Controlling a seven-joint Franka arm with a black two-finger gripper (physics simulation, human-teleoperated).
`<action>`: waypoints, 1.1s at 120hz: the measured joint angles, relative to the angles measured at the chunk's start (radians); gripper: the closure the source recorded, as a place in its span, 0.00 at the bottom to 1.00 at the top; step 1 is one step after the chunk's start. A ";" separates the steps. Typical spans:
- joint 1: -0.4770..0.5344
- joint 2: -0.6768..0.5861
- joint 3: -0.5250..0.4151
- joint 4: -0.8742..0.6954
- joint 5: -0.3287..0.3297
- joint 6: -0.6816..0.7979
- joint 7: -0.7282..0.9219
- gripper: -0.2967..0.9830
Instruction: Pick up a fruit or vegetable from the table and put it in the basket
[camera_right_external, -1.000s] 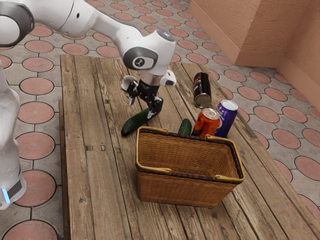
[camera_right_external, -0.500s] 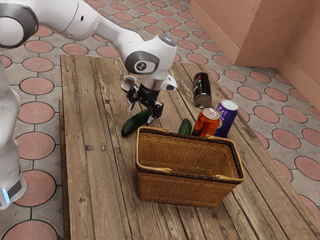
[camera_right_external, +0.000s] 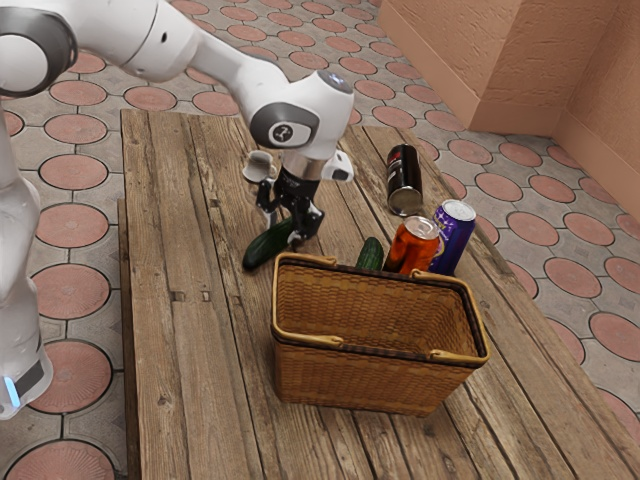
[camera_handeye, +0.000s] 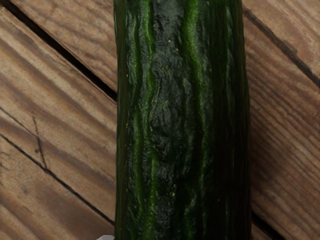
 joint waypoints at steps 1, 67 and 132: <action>0.000 0.000 0.000 0.000 0.001 0.000 0.000 0.67; 0.004 0.008 -0.013 0.024 0.016 0.008 -0.002 0.62; -0.022 -0.003 -0.095 0.429 0.004 -0.246 0.391 0.61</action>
